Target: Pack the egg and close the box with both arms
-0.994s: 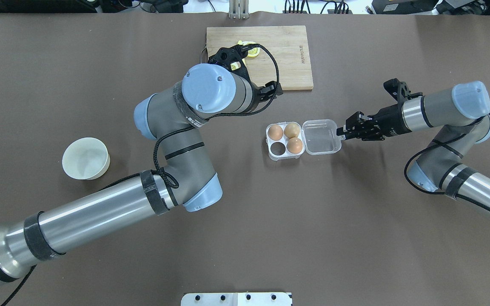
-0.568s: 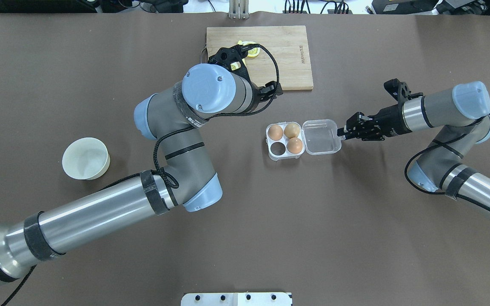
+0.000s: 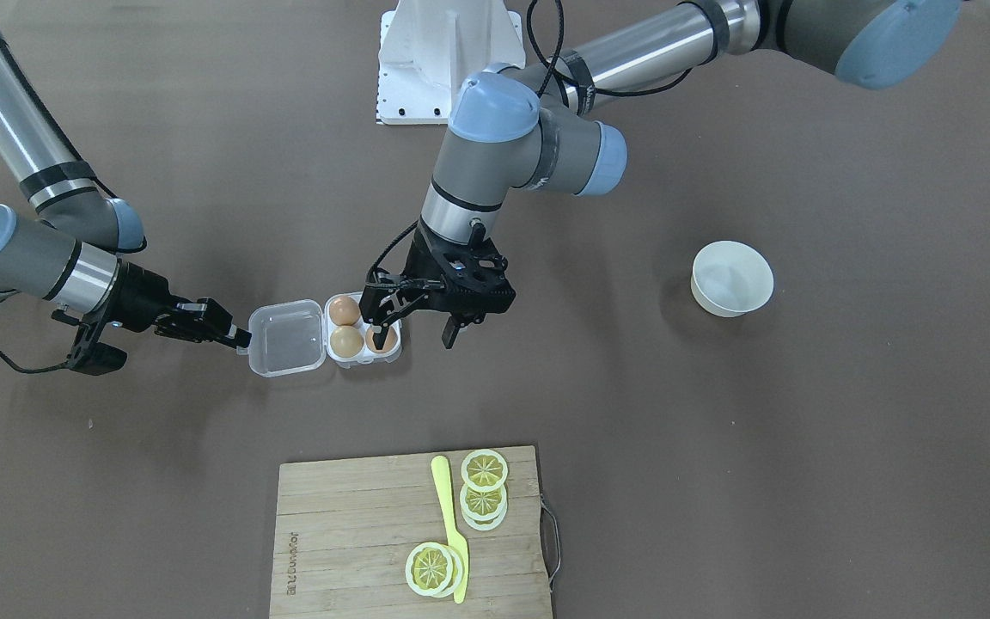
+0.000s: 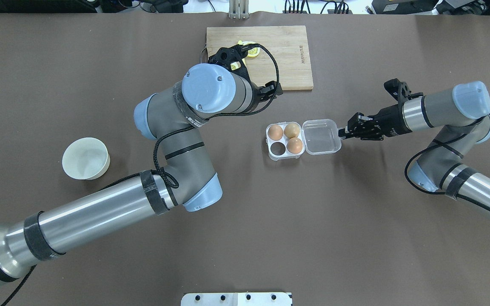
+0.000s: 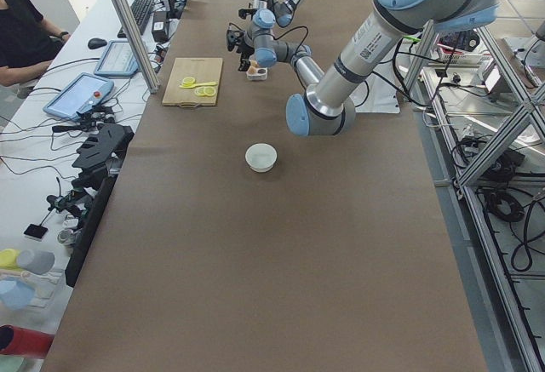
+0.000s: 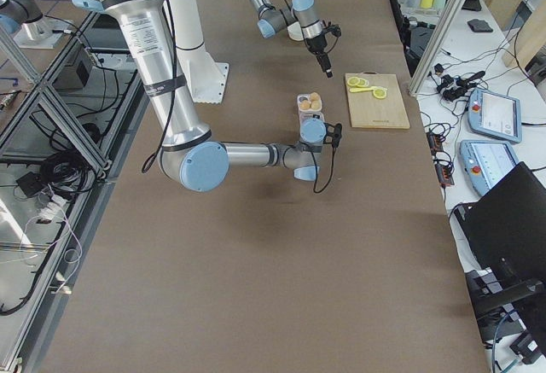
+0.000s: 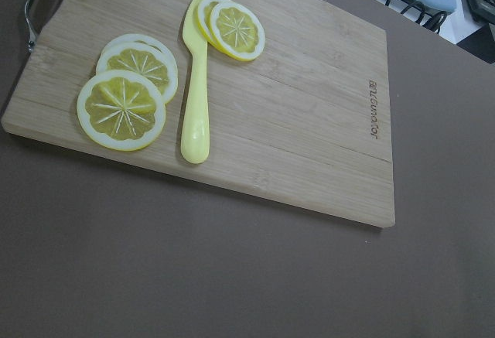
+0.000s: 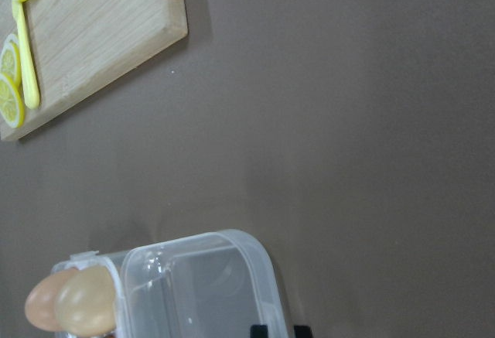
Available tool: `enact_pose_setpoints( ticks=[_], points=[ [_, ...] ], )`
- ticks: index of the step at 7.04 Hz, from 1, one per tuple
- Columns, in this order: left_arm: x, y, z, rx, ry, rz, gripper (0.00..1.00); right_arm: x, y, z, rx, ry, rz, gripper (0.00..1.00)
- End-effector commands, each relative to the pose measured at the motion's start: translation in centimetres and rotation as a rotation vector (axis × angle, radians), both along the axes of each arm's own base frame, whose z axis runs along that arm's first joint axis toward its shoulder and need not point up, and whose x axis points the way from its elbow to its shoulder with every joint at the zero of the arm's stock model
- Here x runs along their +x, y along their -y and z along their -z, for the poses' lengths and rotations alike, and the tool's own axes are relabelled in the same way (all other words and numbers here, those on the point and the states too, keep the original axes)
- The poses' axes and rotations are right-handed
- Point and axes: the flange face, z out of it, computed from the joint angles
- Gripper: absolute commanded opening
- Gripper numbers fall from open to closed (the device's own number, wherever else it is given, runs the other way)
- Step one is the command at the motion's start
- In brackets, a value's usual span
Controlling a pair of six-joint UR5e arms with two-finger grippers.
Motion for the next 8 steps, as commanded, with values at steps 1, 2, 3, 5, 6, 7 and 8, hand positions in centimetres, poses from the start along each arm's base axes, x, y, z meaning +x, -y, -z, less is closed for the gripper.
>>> enact_pose_setpoints(
  ticks=[1,2,3,5,6,7,8],
  points=[
    [-0.03,0.04,0.0,0.0,0.0,0.001,0.94,0.32,-0.42,-2.18,0.024,0.021,-0.003,0.31],
    [-0.03,0.04,0.0,0.0,0.0,0.001,0.94,0.22,-0.35,-2.21,0.027,0.027,0.0,0.3],
    [-0.03,0.04,0.0,0.0,0.0,0.001,0.94,0.15,-0.27,-2.01,0.03,0.03,0.0,0.3],
    [-0.03,0.03,0.0,0.0,0.0,-0.001,0.94,0.0,-0.09,-1.63,0.032,0.033,-0.002,0.3],
    [-0.11,0.12,0.0,0.0,0.0,0.001,0.94,-0.02,-0.06,-1.45,0.036,0.036,-0.002,0.33],
    [-0.11,0.11,0.02,0.0,-0.002,0.001,0.94,-0.06,-0.02,-1.22,0.03,0.039,-0.003,0.59],
    [-0.1,0.12,-0.22,-0.001,0.001,0.001,0.94,-0.06,-0.02,-1.22,0.03,0.039,-0.003,0.78]
  ],
)
